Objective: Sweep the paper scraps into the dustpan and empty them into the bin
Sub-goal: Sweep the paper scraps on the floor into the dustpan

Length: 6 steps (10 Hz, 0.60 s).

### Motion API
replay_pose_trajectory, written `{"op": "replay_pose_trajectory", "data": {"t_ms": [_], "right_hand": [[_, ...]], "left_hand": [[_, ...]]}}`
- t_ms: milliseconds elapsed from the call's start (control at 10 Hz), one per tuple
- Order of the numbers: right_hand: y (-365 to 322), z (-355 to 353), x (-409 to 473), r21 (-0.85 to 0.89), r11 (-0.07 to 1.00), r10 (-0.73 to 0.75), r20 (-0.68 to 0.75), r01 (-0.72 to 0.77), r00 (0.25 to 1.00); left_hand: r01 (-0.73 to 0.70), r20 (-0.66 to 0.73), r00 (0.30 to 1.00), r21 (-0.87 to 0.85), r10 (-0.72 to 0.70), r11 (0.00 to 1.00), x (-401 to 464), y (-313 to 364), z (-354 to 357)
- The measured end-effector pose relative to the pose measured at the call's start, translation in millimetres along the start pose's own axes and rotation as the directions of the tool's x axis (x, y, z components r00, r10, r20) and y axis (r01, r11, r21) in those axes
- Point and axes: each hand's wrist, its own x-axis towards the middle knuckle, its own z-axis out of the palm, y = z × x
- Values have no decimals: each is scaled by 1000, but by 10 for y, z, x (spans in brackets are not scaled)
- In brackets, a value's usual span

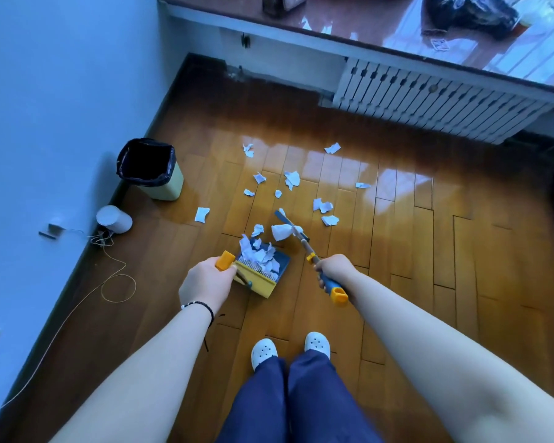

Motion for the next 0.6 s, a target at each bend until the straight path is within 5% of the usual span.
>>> {"op": "replay_pose_trajectory", "data": {"t_ms": [600], "right_hand": [[-761,531,478,-74,997,-39,-39,37,998]], "left_hand": [[88,-62,994,32,-86,996,692,148,-126]]}}
